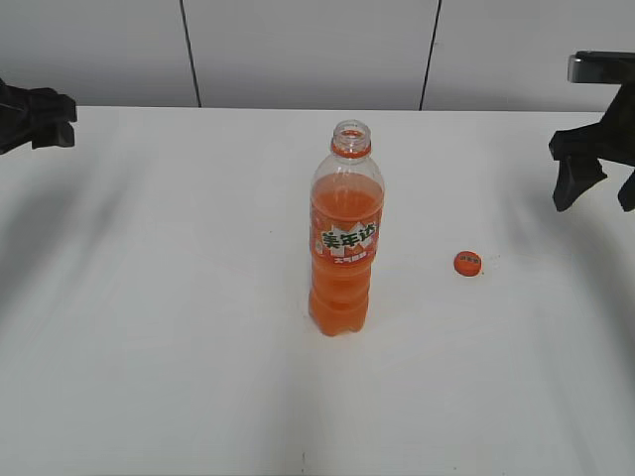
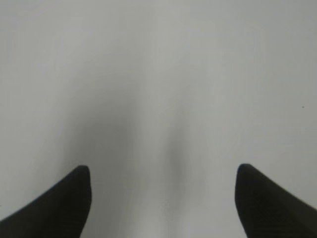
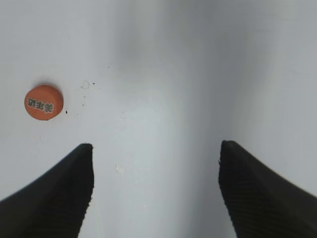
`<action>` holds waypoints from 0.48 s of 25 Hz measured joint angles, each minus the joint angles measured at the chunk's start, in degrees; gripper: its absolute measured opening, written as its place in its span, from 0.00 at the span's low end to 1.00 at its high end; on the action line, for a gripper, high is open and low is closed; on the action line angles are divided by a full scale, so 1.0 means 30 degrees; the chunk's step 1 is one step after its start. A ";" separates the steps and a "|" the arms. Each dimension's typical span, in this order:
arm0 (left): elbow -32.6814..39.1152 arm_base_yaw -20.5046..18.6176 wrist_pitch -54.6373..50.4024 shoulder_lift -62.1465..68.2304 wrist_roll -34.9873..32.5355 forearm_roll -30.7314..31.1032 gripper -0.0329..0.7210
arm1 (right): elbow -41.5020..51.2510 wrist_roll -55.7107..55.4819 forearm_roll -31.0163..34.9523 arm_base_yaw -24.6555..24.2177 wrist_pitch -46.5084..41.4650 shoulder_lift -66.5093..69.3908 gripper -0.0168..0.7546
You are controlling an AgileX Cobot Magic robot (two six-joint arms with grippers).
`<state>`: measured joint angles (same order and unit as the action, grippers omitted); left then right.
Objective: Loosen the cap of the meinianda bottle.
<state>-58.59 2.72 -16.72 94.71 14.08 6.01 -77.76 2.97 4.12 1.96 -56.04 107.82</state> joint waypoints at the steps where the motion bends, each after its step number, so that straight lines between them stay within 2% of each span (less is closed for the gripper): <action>1: 0.0000 0.0000 0.0000 0.0000 0.0000 0.0000 0.76 | 0.0000 0.0000 0.0000 0.0000 0.0000 0.0000 0.78; 8: 0.0000 0.0000 -0.0190 0.0000 0.0000 -0.0039 0.75 | 0.0000 0.0000 0.0113 0.0000 0.0000 0.0000 0.78; 12: 0.0000 0.0000 -0.0601 -0.0040 0.0000 -0.0143 0.75 | 0.0000 0.0000 0.1530 0.0000 0.0000 0.0000 0.78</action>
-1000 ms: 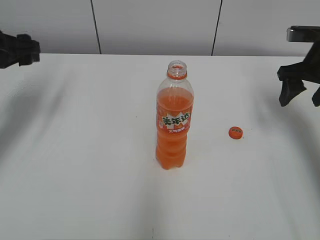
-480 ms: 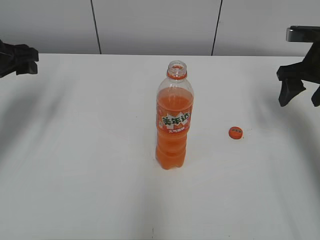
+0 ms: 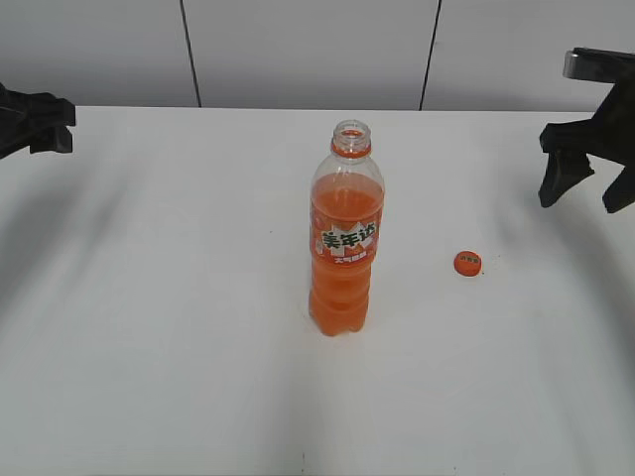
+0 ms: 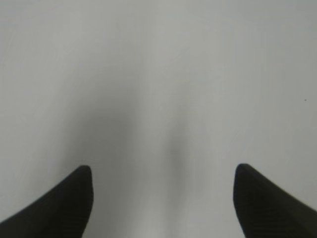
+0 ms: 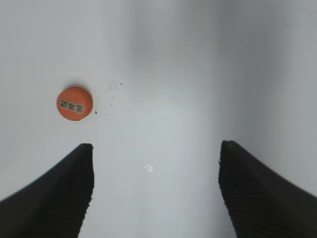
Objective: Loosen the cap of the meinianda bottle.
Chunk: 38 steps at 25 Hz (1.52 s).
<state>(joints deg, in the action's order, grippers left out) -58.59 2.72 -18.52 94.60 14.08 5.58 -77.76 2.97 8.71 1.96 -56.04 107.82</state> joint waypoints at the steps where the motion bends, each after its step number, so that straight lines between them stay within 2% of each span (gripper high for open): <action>1: 0.0000 0.0000 -0.0102 -0.0072 0.0000 0.0000 0.75 | 0.0000 -0.0019 0.0384 0.0000 0.0000 0.0000 0.78; 7: 0.0000 0.0000 -0.0371 -0.1538 0.0000 0.0831 0.75 | 0.0000 -0.0019 0.0716 0.0000 -0.0117 -0.0528 0.78; 17: 0.0000 0.0000 -0.1908 -0.5547 0.0000 0.1016 0.74 | 0.0000 -0.0325 -0.2904 0.0000 -0.0498 -0.5383 0.78; 29: 0.0000 0.0000 -0.4305 -1.0429 -0.0018 0.1093 0.74 | 0.0000 -0.0383 -0.3830 0.0000 -0.0999 -1.0706 0.78; 38: 0.0152 0.0000 -0.7125 -1.2388 -0.0072 0.1577 0.74 | 0.0901 -0.0422 -0.3855 0.0000 -0.1542 -1.4180 0.78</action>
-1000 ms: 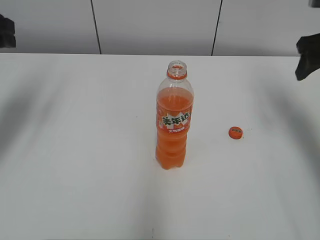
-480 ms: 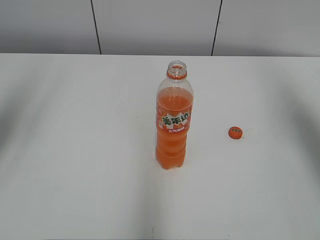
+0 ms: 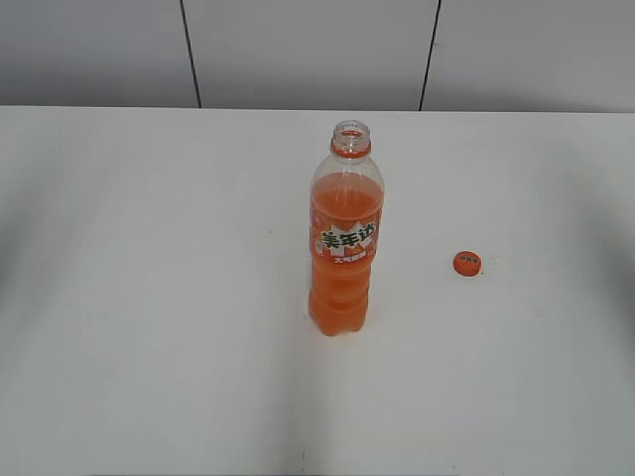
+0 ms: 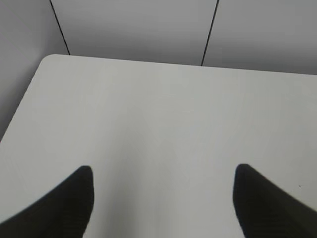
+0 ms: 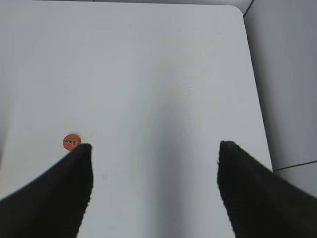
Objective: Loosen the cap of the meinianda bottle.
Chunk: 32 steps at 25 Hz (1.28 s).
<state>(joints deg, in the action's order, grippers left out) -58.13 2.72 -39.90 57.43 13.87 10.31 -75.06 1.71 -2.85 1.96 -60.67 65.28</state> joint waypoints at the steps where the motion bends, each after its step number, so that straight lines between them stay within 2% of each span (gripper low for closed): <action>1: 0.0132 0.0000 -0.0139 -0.0253 0.0000 0.0000 0.74 | 0.0335 0.0000 -0.0045 0.0000 -0.0001 -0.0380 0.78; 10: 0.3084 0.0000 -0.0491 -0.4758 0.0000 -0.0066 0.74 | 0.3700 -0.0318 -0.0625 0.0000 0.0707 -0.4477 0.78; 16: 0.4714 0.0000 -0.0972 -0.7917 0.0000 -0.1115 0.74 | 0.6193 -0.2161 -0.1784 0.0000 0.0854 -0.7601 0.78; 21: 0.6334 0.0000 -0.2117 -1.0819 -0.0024 -0.1413 0.74 | 0.7877 -0.2378 -0.1922 0.0000 0.0973 -1.0026 0.78; 32: 0.7476 0.0000 -0.3980 -1.5535 -0.0084 -0.1575 0.74 | 1.0920 -0.1474 -0.0481 0.0000 0.1614 -1.5503 0.78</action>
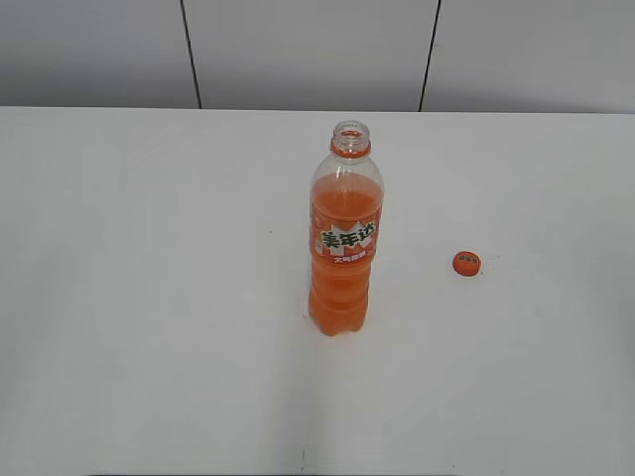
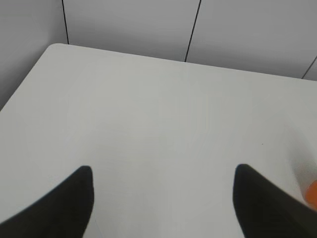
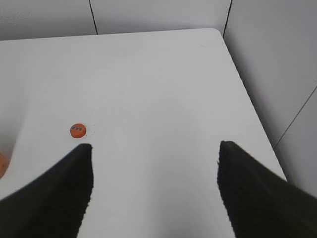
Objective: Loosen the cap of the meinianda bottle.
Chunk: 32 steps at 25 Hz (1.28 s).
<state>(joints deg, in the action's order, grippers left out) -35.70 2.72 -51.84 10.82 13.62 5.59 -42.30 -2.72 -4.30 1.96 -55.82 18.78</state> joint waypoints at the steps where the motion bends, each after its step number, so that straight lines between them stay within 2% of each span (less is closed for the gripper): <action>1: 0.0000 0.0000 -0.0310 -0.0259 -0.0021 0.0000 0.74 | 0.0224 0.0025 0.0050 0.0000 0.0010 -0.0593 0.78; 10: 0.0000 0.0000 -0.2047 -0.2433 -0.0704 -0.0236 0.74 | 0.1674 0.0441 0.0908 0.0000 -0.0727 -0.4231 0.78; 19: 0.0000 0.0000 -0.2812 -0.3740 -0.2627 -0.1664 0.74 | 0.3775 0.1557 0.2430 0.0000 -0.1629 -0.6145 0.78; 23: 0.0139 0.0000 -0.2830 -0.3740 -0.2928 -0.1711 0.74 | 0.4165 0.2102 0.2726 0.0000 -0.1881 -0.6364 0.78; 29: 0.1699 0.0000 -0.3119 -0.3740 -0.3084 -0.1739 0.74 | 0.4404 0.2341 0.2805 0.0000 -0.2132 -0.6364 0.78; 32: 0.1696 0.0000 -0.3141 -0.3740 -0.3126 -0.1862 0.71 | 0.4404 0.2363 0.2826 0.0000 -0.2132 -0.6364 0.78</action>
<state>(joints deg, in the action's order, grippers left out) -30.61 2.72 -61.26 -0.39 4.24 0.00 -29.09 4.37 4.18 1.96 -62.22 -0.32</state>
